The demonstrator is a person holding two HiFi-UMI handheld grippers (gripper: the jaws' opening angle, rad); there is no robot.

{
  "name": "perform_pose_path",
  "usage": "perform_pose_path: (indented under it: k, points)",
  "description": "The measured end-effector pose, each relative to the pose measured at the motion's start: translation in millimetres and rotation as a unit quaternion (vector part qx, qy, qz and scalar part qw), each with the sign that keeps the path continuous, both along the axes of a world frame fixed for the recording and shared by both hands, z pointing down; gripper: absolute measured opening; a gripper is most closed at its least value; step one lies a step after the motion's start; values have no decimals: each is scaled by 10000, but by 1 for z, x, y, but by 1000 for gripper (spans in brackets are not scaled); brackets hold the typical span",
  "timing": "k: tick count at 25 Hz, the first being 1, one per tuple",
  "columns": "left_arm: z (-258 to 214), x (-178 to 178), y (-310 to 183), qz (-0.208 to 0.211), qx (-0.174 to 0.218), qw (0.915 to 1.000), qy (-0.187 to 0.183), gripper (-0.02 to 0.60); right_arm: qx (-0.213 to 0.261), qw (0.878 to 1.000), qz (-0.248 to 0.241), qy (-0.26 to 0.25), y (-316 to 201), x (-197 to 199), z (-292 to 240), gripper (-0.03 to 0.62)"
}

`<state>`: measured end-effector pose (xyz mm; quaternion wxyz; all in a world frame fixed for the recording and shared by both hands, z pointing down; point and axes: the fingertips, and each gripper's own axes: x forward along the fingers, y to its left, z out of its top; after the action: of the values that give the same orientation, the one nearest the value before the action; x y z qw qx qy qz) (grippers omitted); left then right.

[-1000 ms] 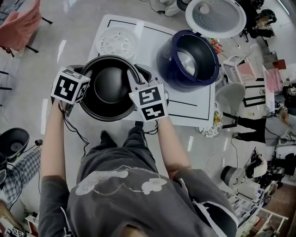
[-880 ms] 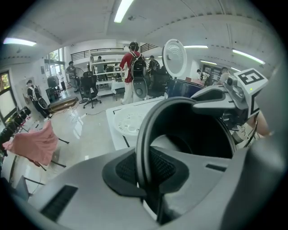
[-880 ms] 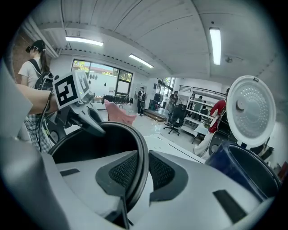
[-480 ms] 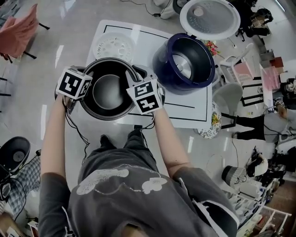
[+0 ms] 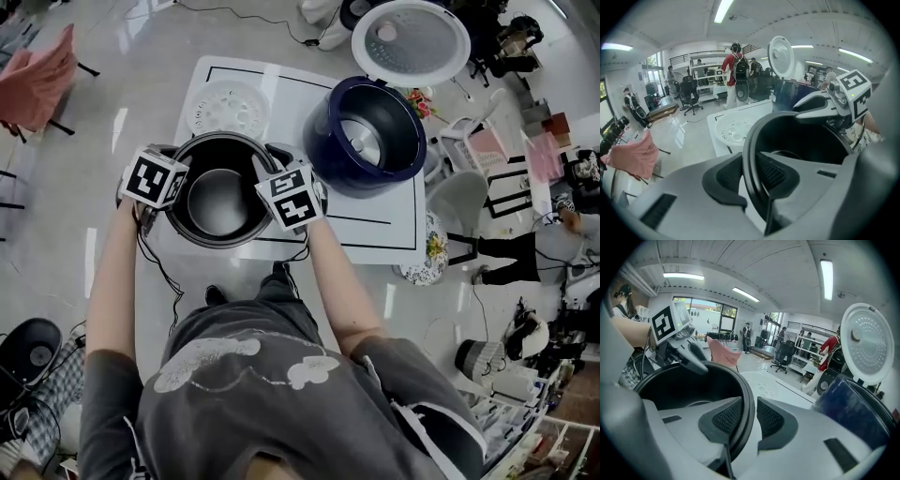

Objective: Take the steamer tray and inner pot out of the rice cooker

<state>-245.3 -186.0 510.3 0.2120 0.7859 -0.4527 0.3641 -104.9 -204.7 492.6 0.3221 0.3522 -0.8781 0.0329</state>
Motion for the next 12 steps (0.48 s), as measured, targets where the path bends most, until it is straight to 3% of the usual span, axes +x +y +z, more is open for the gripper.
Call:
perform_pose_path:
  k: [2, 7, 12]
  points:
    - [-1, 1, 0, 39, 67, 10000, 25, 128, -1, 9998, 75, -183, -2, 2, -6, 149]
    - [-2, 0, 8, 34, 185, 9995, 247, 314, 132, 9993, 103, -326, 3, 2, -27, 215]
    - [-43, -9, 27, -1, 861, 9947, 555, 344, 571, 9962, 416, -514, 29, 11, -65, 245]
